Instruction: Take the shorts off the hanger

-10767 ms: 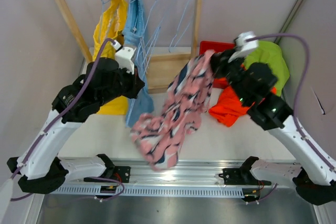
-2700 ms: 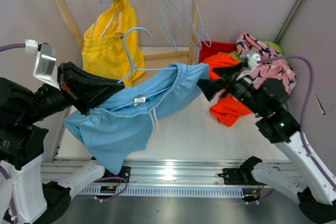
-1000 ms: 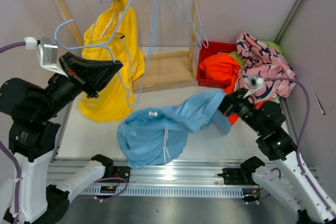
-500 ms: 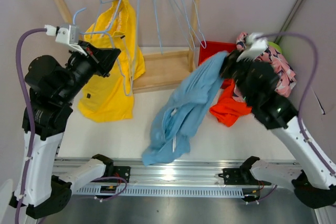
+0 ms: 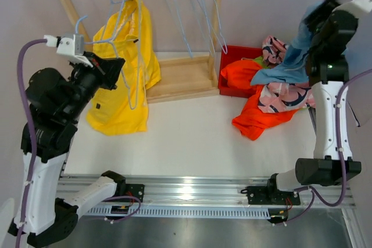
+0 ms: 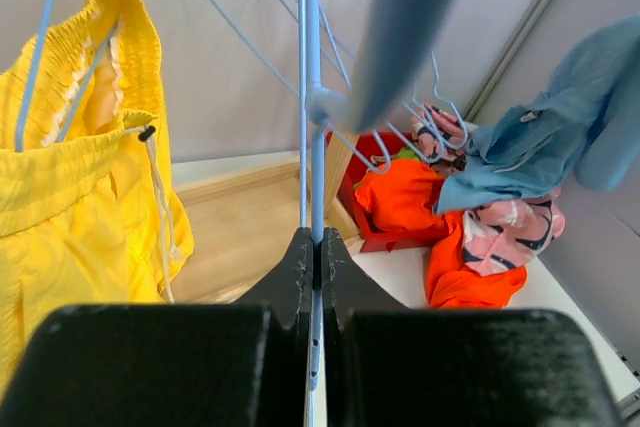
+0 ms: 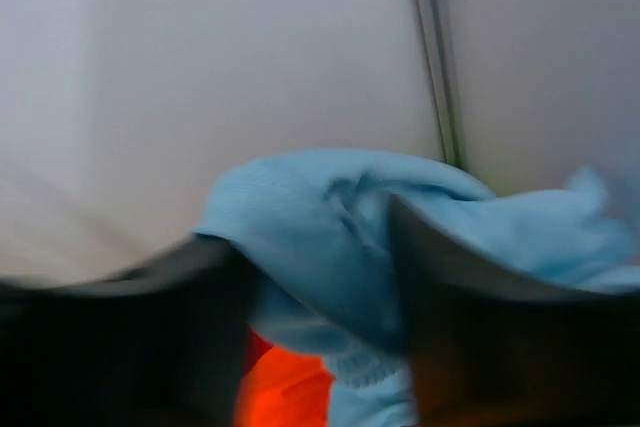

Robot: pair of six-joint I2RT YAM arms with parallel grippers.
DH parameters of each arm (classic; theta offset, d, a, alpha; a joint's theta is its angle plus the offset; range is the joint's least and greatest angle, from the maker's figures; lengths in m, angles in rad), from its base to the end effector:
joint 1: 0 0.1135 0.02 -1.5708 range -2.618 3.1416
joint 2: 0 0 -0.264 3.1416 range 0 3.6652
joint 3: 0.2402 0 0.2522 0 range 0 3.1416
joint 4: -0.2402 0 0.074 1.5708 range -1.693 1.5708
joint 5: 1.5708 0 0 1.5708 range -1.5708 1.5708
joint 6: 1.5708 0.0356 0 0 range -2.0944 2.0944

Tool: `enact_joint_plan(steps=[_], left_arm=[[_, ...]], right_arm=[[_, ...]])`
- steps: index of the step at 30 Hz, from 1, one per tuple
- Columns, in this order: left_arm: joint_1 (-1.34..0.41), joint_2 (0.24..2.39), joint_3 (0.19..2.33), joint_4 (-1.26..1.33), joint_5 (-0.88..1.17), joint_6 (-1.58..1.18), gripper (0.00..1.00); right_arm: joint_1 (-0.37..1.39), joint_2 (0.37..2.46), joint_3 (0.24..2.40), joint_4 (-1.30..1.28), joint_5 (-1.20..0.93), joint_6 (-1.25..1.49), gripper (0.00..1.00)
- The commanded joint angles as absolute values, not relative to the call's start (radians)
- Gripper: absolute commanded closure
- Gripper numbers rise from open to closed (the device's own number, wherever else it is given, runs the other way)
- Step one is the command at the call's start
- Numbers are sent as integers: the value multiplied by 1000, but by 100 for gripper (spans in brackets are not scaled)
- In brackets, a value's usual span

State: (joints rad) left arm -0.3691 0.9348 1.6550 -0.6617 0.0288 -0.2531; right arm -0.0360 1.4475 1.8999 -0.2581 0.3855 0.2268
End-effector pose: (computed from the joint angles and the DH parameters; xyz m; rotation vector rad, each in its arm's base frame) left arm 0.1089 -0.0432 0.5389 0.1124 1.5306 -0.5191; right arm 0.2859 -0.0237 0.5572 0.4960 1.3003 -0.1062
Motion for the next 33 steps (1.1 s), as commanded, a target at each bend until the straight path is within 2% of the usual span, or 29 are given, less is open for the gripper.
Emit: enact_joint_plan(steps=[1, 2, 4, 8, 10, 15, 19, 20, 23, 27, 33], left_arm=[[-368, 1006, 1651, -627, 5, -230, 100], [-367, 1021, 1654, -621, 5, -224, 100], [-353, 1086, 1696, -623, -23, -221, 100], [-339, 1202, 1816, -634, -15, -212, 100], [-333, 1245, 1876, -637, -9, -207, 100], [-330, 1384, 2043, -724, -17, -202, 100], [-334, 1339, 1988, -750, -8, -232, 100], [-336, 1312, 1886, -743, -9, -235, 100], [-336, 1215, 1765, -736, -46, -238, 100], [-337, 1134, 1666, -736, -18, -244, 100], [-337, 1178, 1689, -718, -80, -221, 100]], right_arm=[[-54, 1444, 1678, -193, 266, 279, 20], [-54, 1440, 1639, -213, 247, 316, 1], [-54, 1427, 1554, -256, 227, 363, 1], [-19, 1275, 1164, -135, 173, 445, 0], [30, 1166, 1060, -80, 170, 457, 0], [63, 984, 870, -129, 183, 489, 1], [63, 901, 804, -179, 196, 483, 1], [63, 867, 795, -184, 196, 476, 0], [63, 825, 775, -213, 202, 472, 0], [63, 807, 769, -232, 198, 483, 1], [64, 779, 746, -229, 176, 512, 1]])
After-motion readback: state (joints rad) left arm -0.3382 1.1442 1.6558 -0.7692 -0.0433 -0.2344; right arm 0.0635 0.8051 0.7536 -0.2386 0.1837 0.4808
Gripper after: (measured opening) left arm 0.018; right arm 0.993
